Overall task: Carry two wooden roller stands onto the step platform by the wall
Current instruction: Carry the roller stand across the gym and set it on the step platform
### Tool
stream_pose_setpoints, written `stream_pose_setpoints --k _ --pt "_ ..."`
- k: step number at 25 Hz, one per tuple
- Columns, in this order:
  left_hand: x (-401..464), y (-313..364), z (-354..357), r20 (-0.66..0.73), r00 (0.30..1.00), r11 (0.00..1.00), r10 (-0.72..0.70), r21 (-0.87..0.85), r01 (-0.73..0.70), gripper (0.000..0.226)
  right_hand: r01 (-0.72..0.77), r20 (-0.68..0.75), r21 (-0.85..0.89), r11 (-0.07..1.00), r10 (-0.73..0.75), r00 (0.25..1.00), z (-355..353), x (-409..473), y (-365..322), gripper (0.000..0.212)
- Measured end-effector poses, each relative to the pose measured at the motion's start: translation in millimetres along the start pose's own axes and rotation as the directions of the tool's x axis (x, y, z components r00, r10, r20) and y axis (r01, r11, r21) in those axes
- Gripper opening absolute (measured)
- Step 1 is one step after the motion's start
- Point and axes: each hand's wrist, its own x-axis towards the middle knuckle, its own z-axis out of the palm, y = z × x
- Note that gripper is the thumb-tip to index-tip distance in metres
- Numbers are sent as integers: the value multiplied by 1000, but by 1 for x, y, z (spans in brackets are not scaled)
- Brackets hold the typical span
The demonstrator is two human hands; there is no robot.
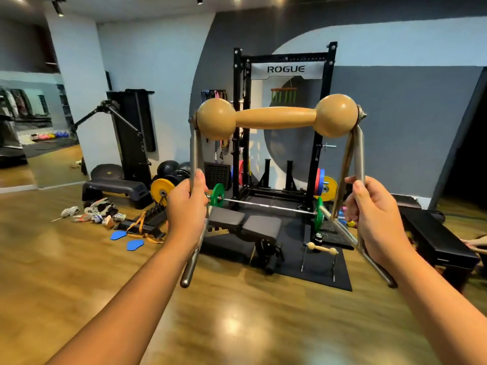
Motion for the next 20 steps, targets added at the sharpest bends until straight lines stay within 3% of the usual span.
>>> stream_pose_setpoints --k 7,15,20 --pt "131 -55 19 -51 997 997 50 60 -47 47 4 28 136 991 -8 1000 89 123 84 23" --pt "228 -106 37 -222 972 994 79 86 -61 47 -16 220 305 952 -54 974 183 256 188 23" --pt "283 -141 64 -383 910 977 159 193 -89 46 -47 353 391 919 -103 930 241 344 248 24"
